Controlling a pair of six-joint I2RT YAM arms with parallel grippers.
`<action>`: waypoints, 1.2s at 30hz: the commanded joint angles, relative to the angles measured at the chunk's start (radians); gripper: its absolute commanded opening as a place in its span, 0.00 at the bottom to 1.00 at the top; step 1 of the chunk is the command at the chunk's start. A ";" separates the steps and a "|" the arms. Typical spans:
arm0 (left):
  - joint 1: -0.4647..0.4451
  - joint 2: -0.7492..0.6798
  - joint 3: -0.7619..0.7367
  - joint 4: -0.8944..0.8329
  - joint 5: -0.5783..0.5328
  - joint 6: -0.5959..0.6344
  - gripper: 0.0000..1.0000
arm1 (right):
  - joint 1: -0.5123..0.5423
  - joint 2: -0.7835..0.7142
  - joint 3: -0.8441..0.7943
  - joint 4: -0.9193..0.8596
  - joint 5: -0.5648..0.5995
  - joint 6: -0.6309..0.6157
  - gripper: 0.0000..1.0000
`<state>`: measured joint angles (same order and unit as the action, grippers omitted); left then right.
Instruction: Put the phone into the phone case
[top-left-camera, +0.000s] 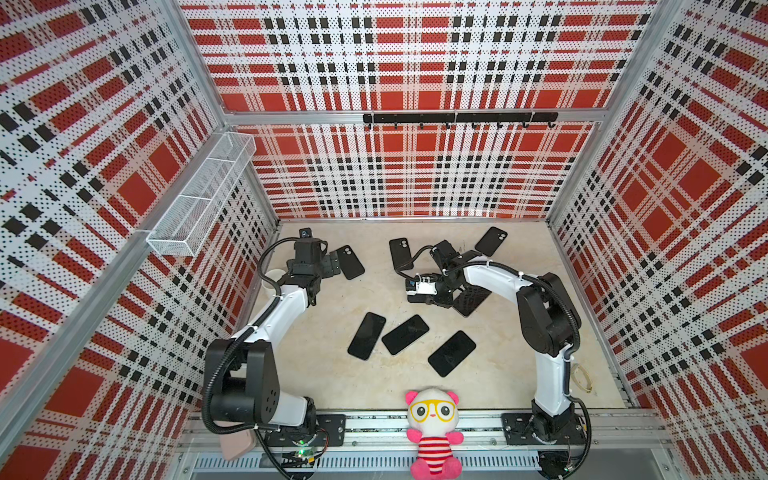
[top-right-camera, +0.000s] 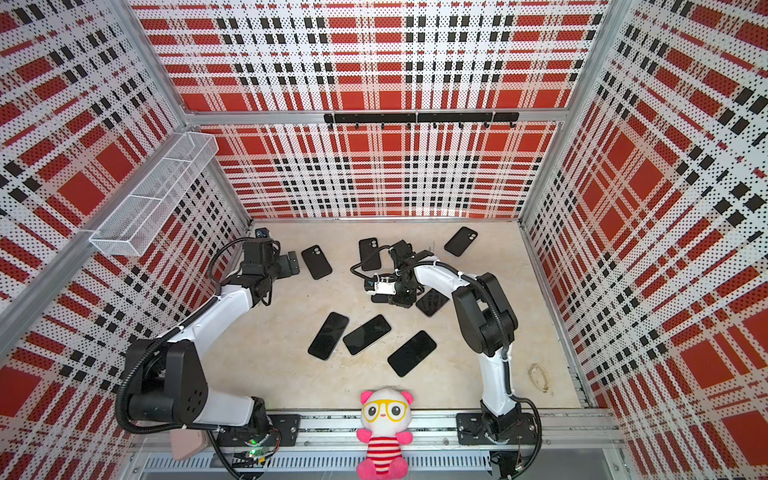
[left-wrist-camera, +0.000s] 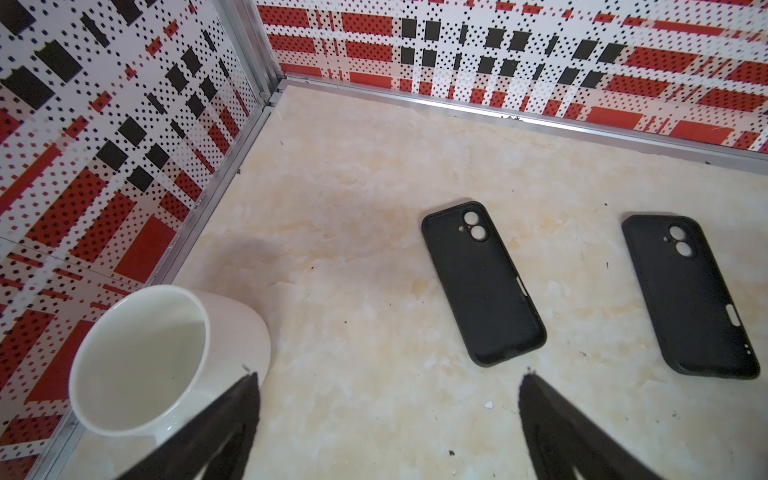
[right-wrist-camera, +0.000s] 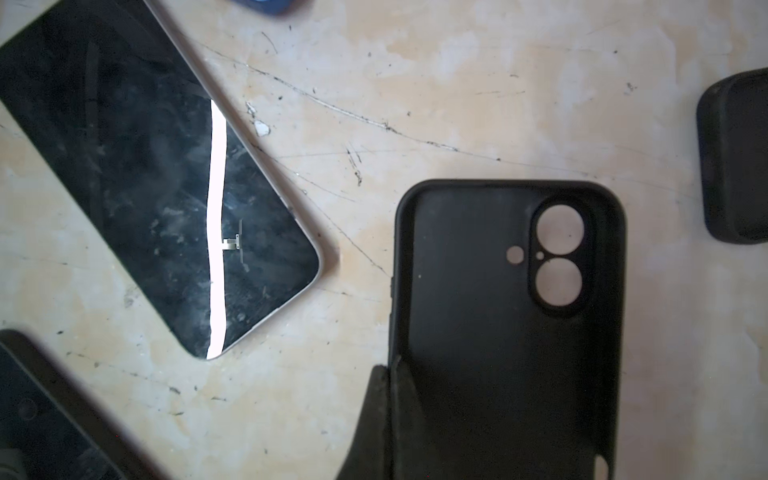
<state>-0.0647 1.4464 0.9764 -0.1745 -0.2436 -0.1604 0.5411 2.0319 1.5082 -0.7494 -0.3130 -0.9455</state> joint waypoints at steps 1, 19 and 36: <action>-0.006 0.011 0.006 -0.021 -0.011 0.000 0.98 | 0.004 0.029 0.027 0.008 -0.020 -0.054 0.00; -0.033 0.017 0.017 -0.042 -0.014 0.020 0.98 | 0.016 0.040 0.012 0.067 -0.010 0.002 0.25; -0.261 0.057 0.096 -0.378 0.140 0.103 0.98 | 0.014 -0.463 -0.320 0.414 0.243 0.621 1.00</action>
<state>-0.3050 1.4910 1.0451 -0.4011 -0.1886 -0.0872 0.5495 1.6539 1.2266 -0.4530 -0.1886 -0.5827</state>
